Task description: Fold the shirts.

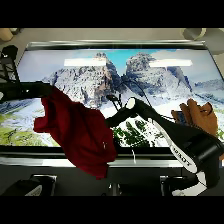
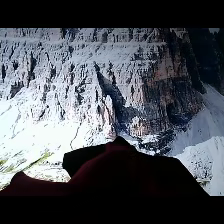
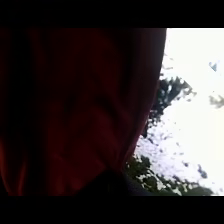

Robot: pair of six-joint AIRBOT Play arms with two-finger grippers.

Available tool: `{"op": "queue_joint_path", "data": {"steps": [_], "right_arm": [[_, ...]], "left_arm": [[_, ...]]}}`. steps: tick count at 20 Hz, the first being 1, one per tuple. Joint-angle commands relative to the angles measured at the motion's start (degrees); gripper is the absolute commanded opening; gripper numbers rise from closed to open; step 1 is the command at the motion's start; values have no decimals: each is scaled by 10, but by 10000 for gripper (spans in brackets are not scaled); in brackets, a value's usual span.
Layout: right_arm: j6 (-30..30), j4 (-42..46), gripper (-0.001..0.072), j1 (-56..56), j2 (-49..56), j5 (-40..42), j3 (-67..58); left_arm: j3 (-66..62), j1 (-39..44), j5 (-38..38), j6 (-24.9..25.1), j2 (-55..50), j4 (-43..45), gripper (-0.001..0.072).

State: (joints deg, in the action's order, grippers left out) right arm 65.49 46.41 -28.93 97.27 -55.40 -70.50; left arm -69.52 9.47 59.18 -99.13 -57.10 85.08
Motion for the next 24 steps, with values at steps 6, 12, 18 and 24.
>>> {"op": "queue_joint_path", "data": {"steps": [6,12,18,24], "right_arm": [[16,229,16,267,-238,-2,-38],[-26,215,16,381,-248,61,-61],[-25,72,17,379,-180,163,-61],[-57,23,453,331,-86,54,-61]], "left_arm": [[7,-38,24,17,9,0,29],[15,-37,-93,16,-32,-106,30],[15,-37,-281,15,-109,-142,29],[12,-40,-150,6,-246,-219,431]]}}
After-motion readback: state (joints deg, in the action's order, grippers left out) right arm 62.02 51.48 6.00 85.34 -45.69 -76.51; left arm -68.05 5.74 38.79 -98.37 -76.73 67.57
